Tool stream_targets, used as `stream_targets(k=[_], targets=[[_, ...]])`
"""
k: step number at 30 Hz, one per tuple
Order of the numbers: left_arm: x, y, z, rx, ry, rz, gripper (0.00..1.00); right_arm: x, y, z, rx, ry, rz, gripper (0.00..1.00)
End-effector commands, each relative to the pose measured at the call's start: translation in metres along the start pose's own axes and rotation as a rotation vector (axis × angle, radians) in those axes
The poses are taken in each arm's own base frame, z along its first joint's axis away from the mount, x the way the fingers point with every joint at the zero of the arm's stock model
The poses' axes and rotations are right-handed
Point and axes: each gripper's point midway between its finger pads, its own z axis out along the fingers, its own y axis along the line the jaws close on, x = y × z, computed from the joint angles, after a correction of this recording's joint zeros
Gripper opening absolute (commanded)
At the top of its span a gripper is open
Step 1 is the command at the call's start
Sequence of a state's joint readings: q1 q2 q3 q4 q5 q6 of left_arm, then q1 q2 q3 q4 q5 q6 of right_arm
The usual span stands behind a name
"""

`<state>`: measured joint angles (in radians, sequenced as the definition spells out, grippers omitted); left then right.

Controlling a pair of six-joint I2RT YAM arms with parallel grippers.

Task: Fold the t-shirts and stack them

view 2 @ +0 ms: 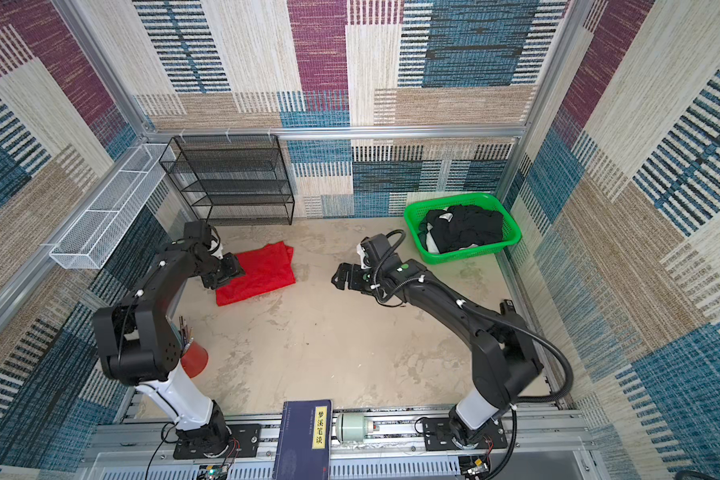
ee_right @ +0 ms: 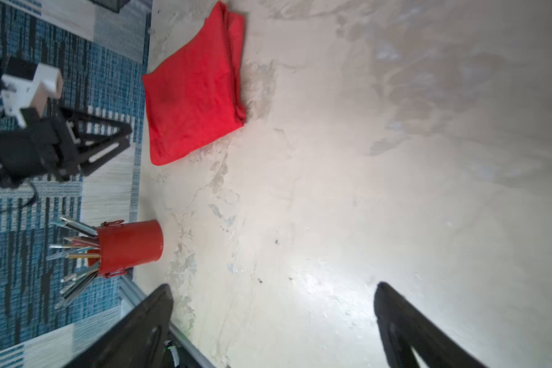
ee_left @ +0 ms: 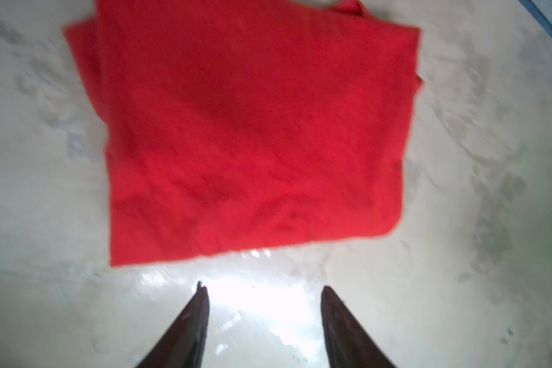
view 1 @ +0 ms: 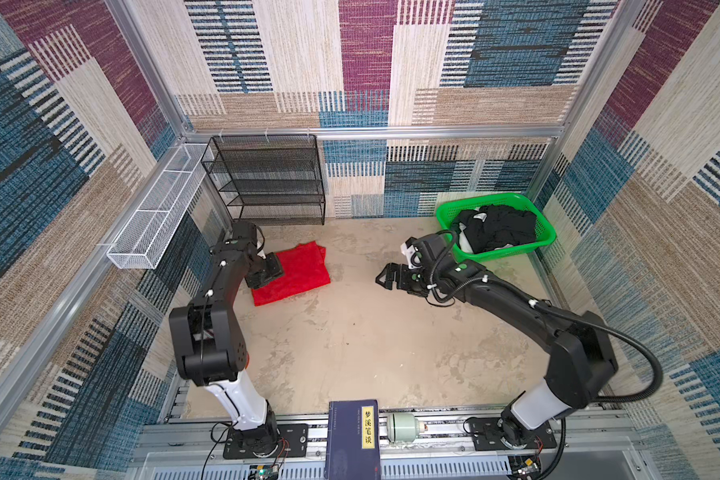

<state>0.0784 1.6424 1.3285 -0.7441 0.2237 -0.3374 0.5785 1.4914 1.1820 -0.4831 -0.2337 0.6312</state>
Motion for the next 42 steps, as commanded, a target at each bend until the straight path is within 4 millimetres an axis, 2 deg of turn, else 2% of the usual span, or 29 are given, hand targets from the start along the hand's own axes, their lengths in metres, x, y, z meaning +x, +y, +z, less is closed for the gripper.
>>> stream_targets(k=[1, 3, 5, 8, 10, 12, 15, 17, 20, 22, 25, 29, 33, 35, 36, 38, 40, 42], targets=[[0.041, -0.036, -0.022, 0.138, -0.041, 0.092, 0.71, 0.004, -0.040, -0.028, 0.119, -0.146, 0.003, 0.99], [0.075, -0.049, -0.035, 0.172, -0.074, 0.172, 0.98, 0.014, -0.075, -0.050, 0.172, -0.235, 0.021, 0.99], [0.102, -0.047, -0.044, 0.147, -0.112, 0.227, 1.00, 0.016, -0.109, -0.074, 0.227, -0.350, 0.054, 0.99], [0.120, -0.024, -0.052, 0.052, -0.178, 0.249, 1.00, 0.013, -0.136, -0.103, 0.275, -0.524, 0.013, 0.99], [0.120, -0.012, -0.055, -0.003, -0.249, 0.286, 1.00, 0.009, -0.142, -0.117, 0.310, -0.624, -0.084, 0.99], [0.111, 0.000, -0.057, -0.060, -0.364, 0.334, 1.00, 0.006, -0.150, -0.130, 0.367, -0.732, -0.192, 0.99], [0.096, 0.021, -0.057, -0.156, -0.548, 0.366, 1.00, -0.001, -0.167, -0.154, 0.475, -0.907, -0.231, 0.99], [0.093, 0.023, -0.052, -0.170, -0.621, 0.431, 1.00, 0.000, -0.172, -0.162, 0.493, -1.020, -0.282, 0.99], [0.088, 0.026, -0.042, -0.196, -0.698, 0.501, 1.00, 0.011, -0.181, -0.160, 0.510, -1.111, -0.369, 0.99], [0.085, 0.025, -0.034, -0.198, -0.741, 0.537, 1.00, 0.020, -0.198, -0.157, 0.536, -1.137, -0.337, 0.99], [0.077, 0.029, -0.023, -0.220, -0.798, 0.525, 1.00, 0.019, -0.198, -0.166, 0.512, -1.213, -0.330, 0.99], [0.062, 0.013, -0.016, -0.190, -0.871, 0.584, 1.00, 0.010, -0.203, -0.173, 0.510, -1.274, -0.310, 0.99], [0.041, -0.001, -0.007, -0.166, -0.921, 0.613, 1.00, -0.015, -0.195, -0.160, 0.512, -1.271, -0.388, 0.99], [0.034, -0.006, 0.001, -0.135, -0.919, 0.615, 1.00, -0.029, -0.199, -0.131, 0.530, -1.128, -0.396, 0.99], [0.032, -0.005, 0.007, -0.138, -0.906, 0.625, 1.00, -0.033, -0.196, -0.125, 0.533, -1.098, -0.447, 0.99], [0.024, 0.002, 0.015, -0.143, -0.927, 0.601, 1.00, -0.031, -0.196, -0.136, 0.605, -1.133, -0.539, 0.99], [0.024, 0.017, 0.019, -0.116, -0.910, 0.524, 1.00, -0.027, -0.210, -0.157, 0.617, -1.211, -0.456, 0.99], [0.023, 0.020, 0.021, -0.057, -0.928, 0.517, 0.99, -0.027, -0.212, -0.156, 0.565, -1.225, -0.461, 0.99]])
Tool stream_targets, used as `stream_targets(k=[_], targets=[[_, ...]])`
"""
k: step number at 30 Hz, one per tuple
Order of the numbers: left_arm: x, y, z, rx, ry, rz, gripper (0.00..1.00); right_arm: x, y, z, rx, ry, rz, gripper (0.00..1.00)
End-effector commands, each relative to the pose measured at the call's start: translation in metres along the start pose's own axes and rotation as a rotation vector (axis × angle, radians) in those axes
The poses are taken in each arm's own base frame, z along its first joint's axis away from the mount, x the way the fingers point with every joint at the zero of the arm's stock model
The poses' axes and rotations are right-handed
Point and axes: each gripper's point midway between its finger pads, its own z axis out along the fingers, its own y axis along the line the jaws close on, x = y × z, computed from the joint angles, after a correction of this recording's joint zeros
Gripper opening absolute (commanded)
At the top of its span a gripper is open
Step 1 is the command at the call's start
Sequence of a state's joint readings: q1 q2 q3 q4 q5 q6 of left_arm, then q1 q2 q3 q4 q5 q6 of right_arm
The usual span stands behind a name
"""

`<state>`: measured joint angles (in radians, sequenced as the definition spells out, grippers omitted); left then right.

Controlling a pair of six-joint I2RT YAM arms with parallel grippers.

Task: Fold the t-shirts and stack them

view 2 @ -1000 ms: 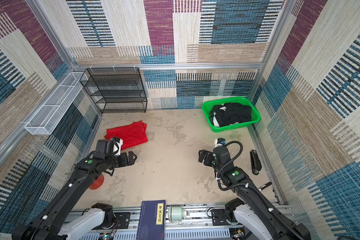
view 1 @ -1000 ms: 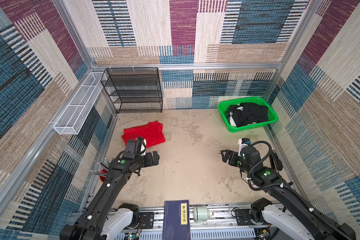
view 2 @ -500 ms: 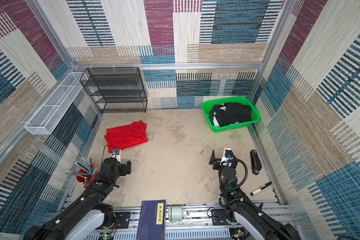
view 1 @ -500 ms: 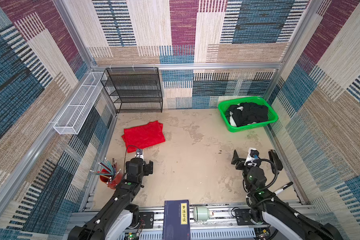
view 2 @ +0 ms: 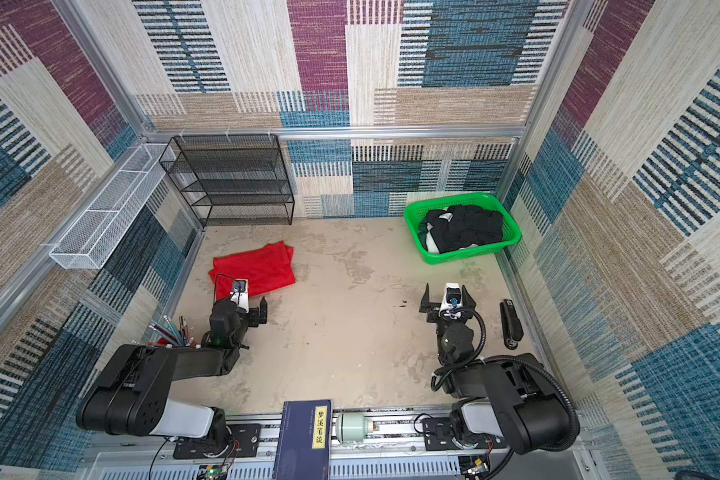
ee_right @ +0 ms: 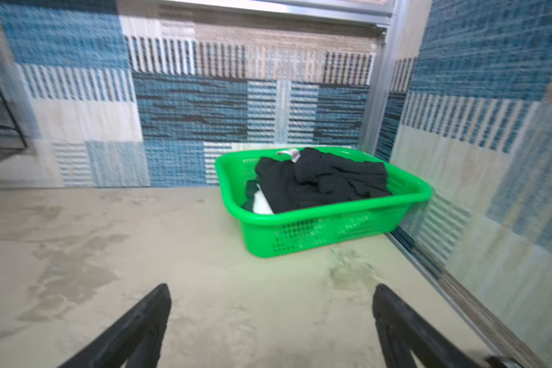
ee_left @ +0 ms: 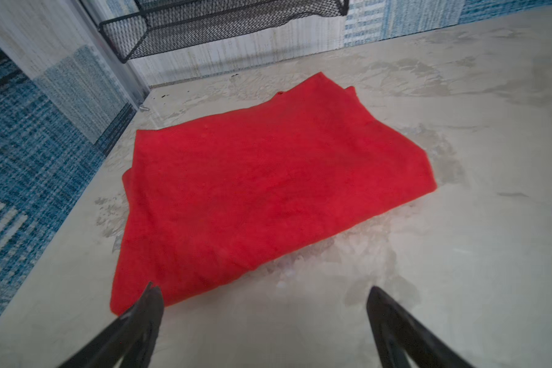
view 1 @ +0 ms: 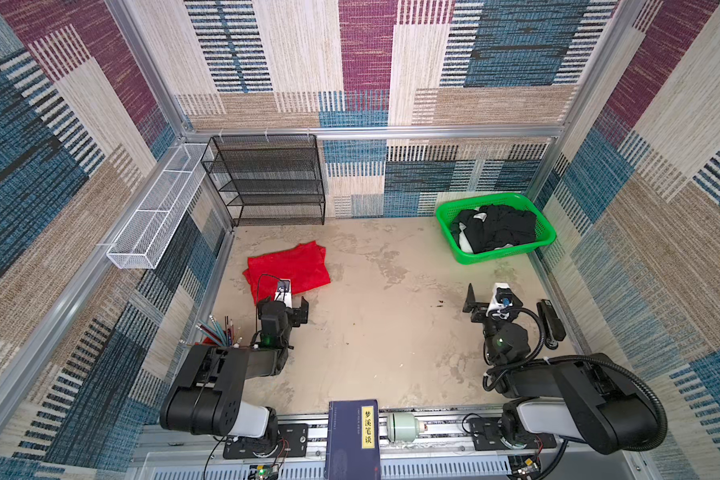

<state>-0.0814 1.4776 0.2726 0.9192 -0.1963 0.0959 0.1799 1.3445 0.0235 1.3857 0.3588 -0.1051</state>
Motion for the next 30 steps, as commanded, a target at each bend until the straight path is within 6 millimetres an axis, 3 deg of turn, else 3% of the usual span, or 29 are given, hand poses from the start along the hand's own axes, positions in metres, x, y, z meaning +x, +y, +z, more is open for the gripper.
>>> stream_targets(k=[1, 3, 6, 8, 10, 12, 30], targets=[[-0.028, -0.005, 0.001, 0.100, -0.151, -0.061, 0.99, -0.022, 0.007, -0.002, -0.089, -0.129, 0.021, 0.99], [-0.026, -0.015, 0.004, 0.155, -0.104, -0.040, 1.00, -0.013, 0.021, -0.001, -0.176, -0.131, -0.015, 0.99], [-0.027, -0.017, 0.013, 0.169, -0.074, -0.029, 0.99, -0.007, 0.008, 0.008, -0.093, -0.094, 0.024, 0.99], [-0.026, -0.016, 0.021, 0.163, -0.025, -0.035, 0.99, -0.001, 0.009, 0.026, -0.121, -0.053, 0.044, 0.99], [-0.026, -0.013, 0.025, 0.158, -0.010, -0.046, 0.99, 0.021, 0.006, 0.056, -0.107, 0.097, 0.069, 0.99], [-0.025, -0.013, 0.025, 0.159, -0.010, -0.047, 1.00, 0.014, 0.004, 0.050, -0.141, 0.052, 0.087, 0.99], [-0.026, -0.013, 0.024, 0.160, -0.013, -0.050, 0.99, 0.019, 0.019, 0.054, -0.224, 0.081, 0.059, 0.99]])
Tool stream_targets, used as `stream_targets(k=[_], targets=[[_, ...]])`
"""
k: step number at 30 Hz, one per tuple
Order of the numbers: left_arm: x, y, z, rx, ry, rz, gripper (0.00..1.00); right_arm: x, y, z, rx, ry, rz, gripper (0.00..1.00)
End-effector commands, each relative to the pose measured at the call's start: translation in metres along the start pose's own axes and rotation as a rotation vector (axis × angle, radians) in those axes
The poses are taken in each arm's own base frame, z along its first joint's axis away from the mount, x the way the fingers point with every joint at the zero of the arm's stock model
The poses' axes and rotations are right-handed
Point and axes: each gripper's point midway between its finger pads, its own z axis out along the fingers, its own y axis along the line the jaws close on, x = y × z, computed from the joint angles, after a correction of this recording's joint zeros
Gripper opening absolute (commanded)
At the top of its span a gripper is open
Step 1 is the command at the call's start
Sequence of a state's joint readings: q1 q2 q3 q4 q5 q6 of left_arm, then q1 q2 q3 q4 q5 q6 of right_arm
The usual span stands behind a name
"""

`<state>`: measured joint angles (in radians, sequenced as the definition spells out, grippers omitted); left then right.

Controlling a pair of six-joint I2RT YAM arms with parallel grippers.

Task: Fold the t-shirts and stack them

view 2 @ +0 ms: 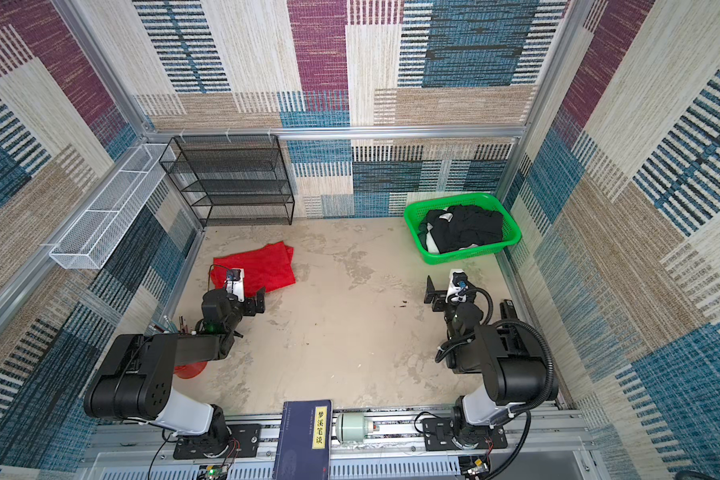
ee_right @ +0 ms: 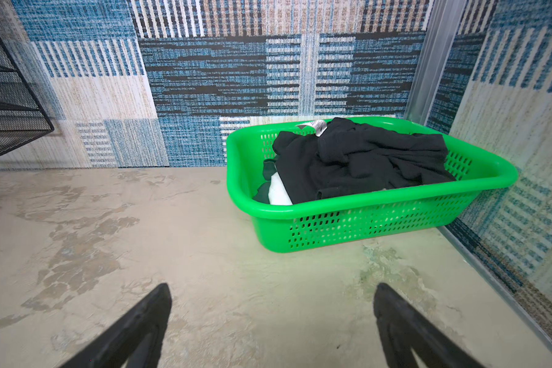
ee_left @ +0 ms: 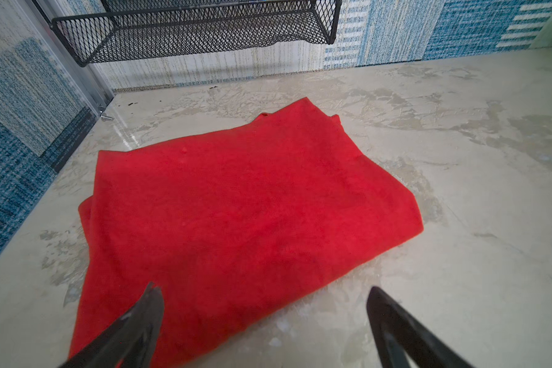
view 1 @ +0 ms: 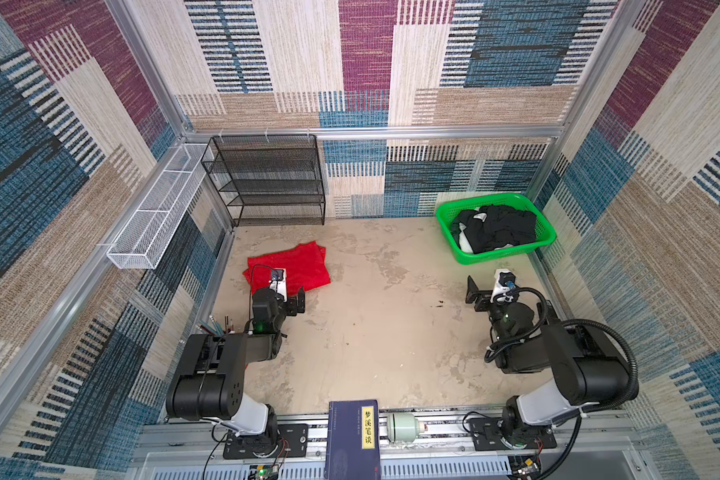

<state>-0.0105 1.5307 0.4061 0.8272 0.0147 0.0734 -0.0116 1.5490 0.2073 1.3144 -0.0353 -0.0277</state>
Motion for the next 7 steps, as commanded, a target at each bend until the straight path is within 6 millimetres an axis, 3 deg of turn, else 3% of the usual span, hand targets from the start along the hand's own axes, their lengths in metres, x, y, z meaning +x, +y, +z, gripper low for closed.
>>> stream_targets(k=[1, 7], targets=[[-0.0042, -0.0017, 0.0005, 0.013, -0.012, -0.001, 0.99, -0.0004, 0.0031, 0.0042, -0.021, 0.003, 0.000, 0.99], [-0.0047, -0.0019, 0.0006, 0.014, -0.013, -0.001, 0.99, -0.0033, 0.0038, -0.0007, -0.023, -0.012, -0.007, 0.99]])
